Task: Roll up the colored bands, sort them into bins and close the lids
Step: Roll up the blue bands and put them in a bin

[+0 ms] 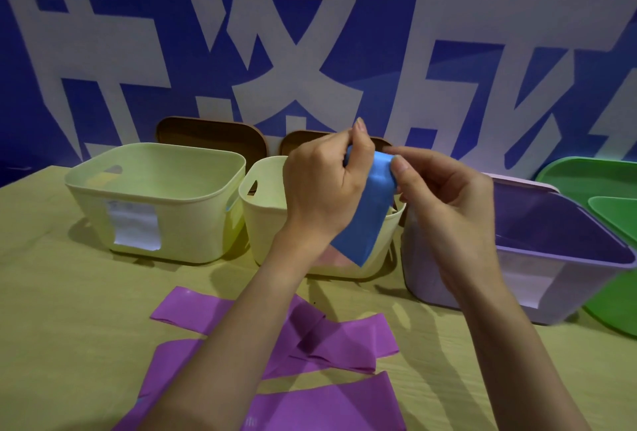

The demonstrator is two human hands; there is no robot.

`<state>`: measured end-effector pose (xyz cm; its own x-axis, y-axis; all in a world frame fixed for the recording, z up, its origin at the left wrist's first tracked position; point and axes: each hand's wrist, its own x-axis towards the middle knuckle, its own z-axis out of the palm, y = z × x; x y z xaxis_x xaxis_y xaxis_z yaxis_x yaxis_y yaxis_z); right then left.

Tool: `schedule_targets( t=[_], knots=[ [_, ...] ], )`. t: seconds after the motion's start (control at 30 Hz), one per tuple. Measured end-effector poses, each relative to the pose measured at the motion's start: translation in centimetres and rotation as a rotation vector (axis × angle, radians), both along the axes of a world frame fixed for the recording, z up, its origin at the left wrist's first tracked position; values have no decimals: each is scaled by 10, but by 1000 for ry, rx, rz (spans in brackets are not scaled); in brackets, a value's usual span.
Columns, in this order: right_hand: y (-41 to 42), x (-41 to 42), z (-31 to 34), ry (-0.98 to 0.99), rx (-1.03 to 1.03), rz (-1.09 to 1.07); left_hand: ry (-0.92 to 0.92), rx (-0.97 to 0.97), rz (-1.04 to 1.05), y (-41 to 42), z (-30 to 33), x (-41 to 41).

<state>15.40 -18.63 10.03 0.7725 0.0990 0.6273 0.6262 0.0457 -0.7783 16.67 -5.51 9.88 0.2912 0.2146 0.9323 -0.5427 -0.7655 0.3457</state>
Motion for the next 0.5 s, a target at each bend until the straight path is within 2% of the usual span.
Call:
schedule_targets(
  t=[0.2,0.37,0.5],
  knots=[
    [0,-2,0,-157,-146,46,35,-149,-2,1,5,-3],
    [1,-1,-2,-196,-161,-1,189,-287,-87,0,5,-2],
    [0,2,-4,-180,-189,-67,379,-390,-159,-3,8,-1]
  ],
)
